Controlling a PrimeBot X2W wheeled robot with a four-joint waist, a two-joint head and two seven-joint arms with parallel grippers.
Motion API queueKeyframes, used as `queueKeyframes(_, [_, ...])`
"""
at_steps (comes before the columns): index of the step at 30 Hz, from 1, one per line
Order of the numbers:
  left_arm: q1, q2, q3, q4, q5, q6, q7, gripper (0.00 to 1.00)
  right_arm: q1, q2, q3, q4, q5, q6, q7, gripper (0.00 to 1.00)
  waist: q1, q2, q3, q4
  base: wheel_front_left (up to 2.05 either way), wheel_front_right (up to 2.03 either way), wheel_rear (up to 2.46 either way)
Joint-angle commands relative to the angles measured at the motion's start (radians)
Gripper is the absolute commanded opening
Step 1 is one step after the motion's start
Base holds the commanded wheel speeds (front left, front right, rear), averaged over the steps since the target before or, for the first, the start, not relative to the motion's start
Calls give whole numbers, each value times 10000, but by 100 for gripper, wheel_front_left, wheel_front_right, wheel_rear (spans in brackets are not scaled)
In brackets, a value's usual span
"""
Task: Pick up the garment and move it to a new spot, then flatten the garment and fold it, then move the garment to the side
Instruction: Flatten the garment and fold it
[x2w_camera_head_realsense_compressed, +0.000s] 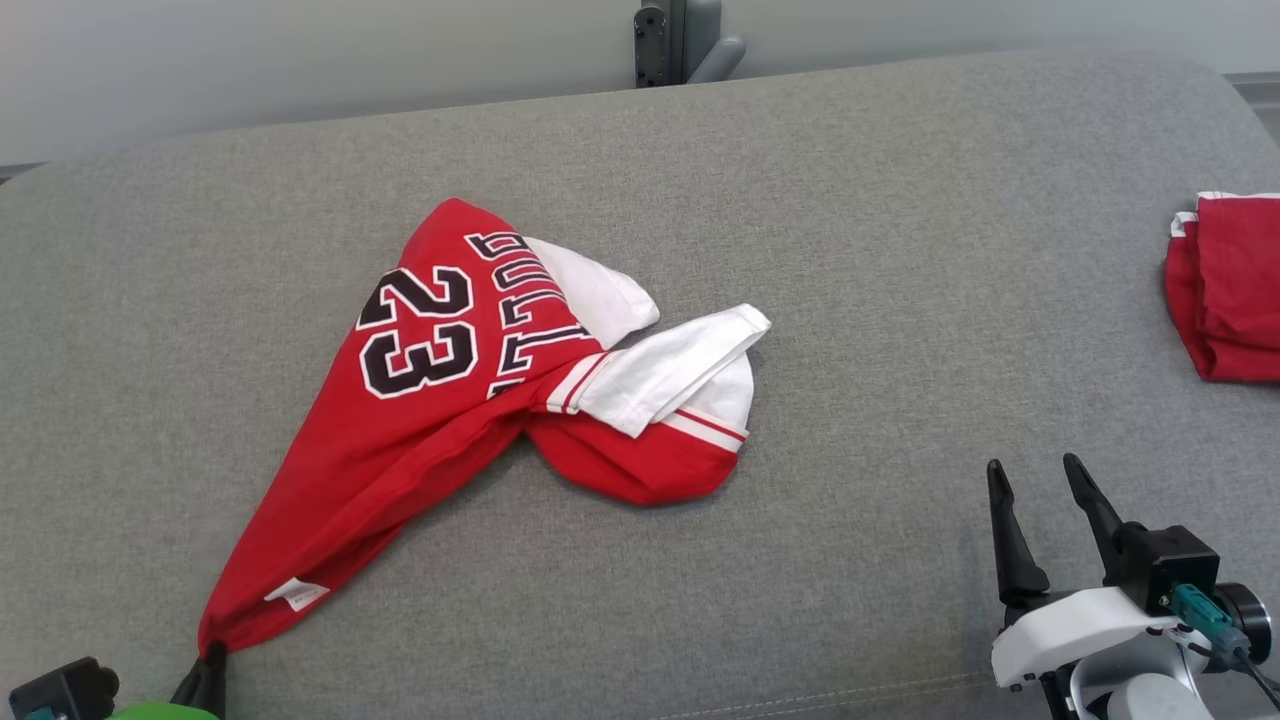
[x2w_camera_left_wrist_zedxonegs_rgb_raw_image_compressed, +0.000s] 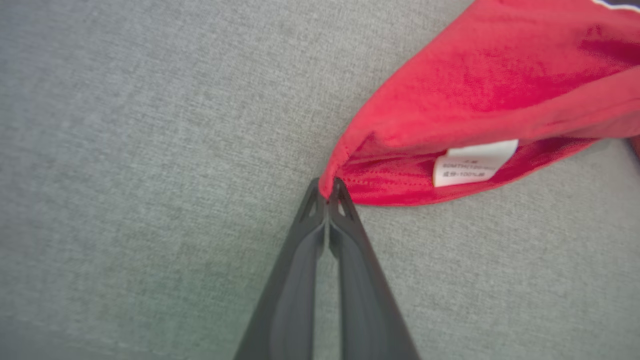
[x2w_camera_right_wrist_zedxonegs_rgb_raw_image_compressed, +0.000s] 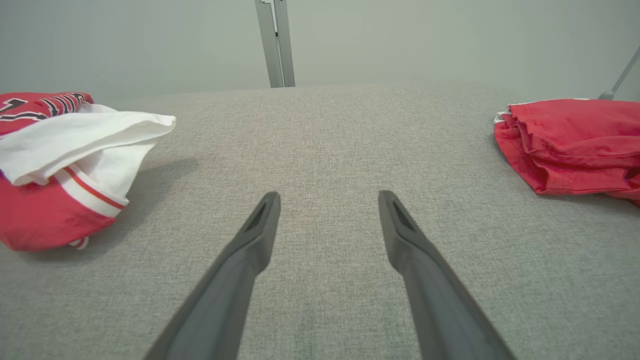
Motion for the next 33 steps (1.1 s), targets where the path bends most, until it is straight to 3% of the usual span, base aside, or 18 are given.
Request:
queueKeyframes(1, [162, 20, 53, 38, 38, 79, -71, 45, 124, -2, -4, 12, -30, -12, -32, 100, 0, 92, -75, -4, 0, 0, 0])
queueKeyframes(2, [215, -19, 93, 69, 54, 123, -183, 91, 143, 6, -1, 18, -28, -12, -32, 100, 0, 92, -125, -11, 0, 0, 0])
queueKeyframes(3, [283, -71, 117, 71, 47, 164, -251, 100, 155, 10, -5, 19, -23, -12, -32, 100, 0, 92, -171, -17, 0, 0, 0])
queueKeyframes(9, [819, -103, 232, -340, 119, 403, -524, 100, 327, 52, -77, -9, 10, -12, -32, 100, 0, 92, -484, -86, 0, 0, 0])
queueKeyframes(13, [1276, -143, 636, -1156, 482, 828, -791, 100, 473, 82, -156, -103, 45, -12, -32, 100, 0, 92, -642, -79, 0, 0, 0])
queueKeyframes(19, [1927, -786, 2141, -3044, 2470, 1413, -860, 100, 836, 103, -547, -385, 16, -12, -32, 100, 0, 92, -889, 223, 0, 0, 0])
queueKeyframes(26, [2504, -1916, 3139, -4385, 5386, 1104, -863, 100, 1120, 89, -828, -781, -117, -12, -32, 100, 0, 92, -1185, 413, 0, 0, 0])
queueKeyframes(33, [1559, -2941, 2251, -4234, 7205, 90, -863, 100, 994, 115, -585, -852, -127, -12, -32, 100, 0, 92, -1068, 157, 0, 0, 0])
